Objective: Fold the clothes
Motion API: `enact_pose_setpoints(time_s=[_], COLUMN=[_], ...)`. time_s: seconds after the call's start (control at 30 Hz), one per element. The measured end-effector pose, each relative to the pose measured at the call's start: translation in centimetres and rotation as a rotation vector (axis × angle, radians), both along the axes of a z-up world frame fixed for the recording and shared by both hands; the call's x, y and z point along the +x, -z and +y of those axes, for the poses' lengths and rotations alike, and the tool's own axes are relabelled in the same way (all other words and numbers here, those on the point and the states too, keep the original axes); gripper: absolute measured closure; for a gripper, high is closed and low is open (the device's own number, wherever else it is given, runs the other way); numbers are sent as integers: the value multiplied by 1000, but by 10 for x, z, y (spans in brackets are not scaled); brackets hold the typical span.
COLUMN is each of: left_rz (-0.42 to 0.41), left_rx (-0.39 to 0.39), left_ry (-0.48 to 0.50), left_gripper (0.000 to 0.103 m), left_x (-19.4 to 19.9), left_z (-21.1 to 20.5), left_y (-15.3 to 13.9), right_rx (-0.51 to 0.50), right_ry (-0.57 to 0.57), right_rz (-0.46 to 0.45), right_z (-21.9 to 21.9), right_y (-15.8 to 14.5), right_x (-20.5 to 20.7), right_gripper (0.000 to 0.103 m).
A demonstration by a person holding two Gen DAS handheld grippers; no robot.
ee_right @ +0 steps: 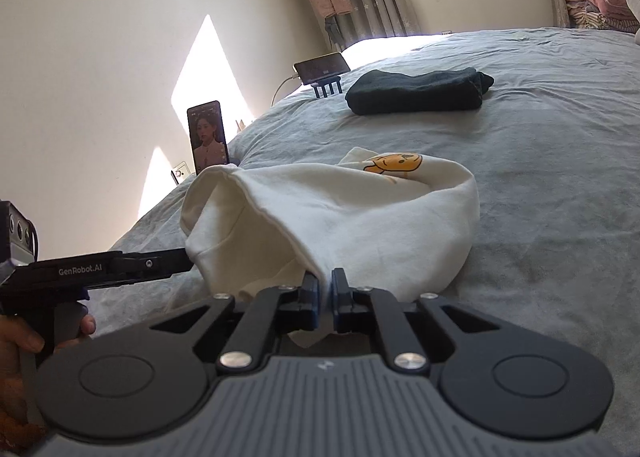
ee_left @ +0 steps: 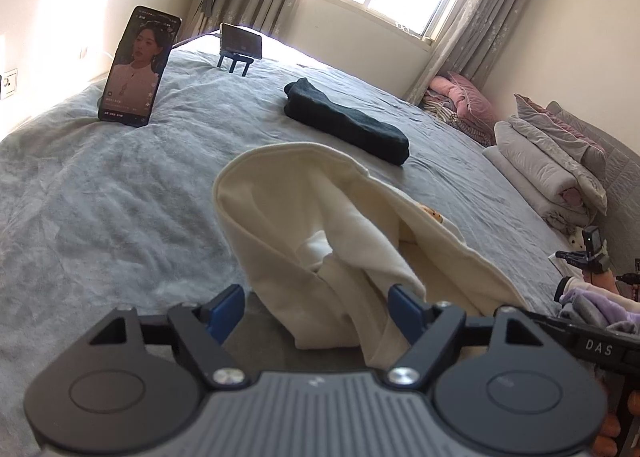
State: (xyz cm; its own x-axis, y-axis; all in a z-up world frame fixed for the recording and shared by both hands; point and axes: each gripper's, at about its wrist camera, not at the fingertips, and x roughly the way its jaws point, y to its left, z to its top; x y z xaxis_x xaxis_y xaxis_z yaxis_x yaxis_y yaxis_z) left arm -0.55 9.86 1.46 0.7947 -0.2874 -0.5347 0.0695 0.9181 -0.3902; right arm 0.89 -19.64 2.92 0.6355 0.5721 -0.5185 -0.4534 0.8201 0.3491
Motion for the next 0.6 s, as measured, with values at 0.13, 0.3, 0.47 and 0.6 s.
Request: enact_pose_setpoints(time_s=[0.13, 0.3, 0.47, 0.6], left_rz=[-61, -86, -79, -44], left_rx=[-23, -102, -142, -98], left_ry=[10, 47, 70, 59], left_gripper=[18, 16, 16, 28], left_x=[-8, -10, -6, -2], left_z=[2, 4, -5, -17], left_y=[-8, -13, -13, -10], right_rx=[15, 34, 31, 5], right_ry=[-115, -267, -390, -481], right_rz=[21, 66, 119, 145], right_z=[-11, -15, -7, 7], right_y=[-7, -5, 2, 7], right_x=[-21, -40, -45, -51], right_gripper=[94, 94, 94, 94])
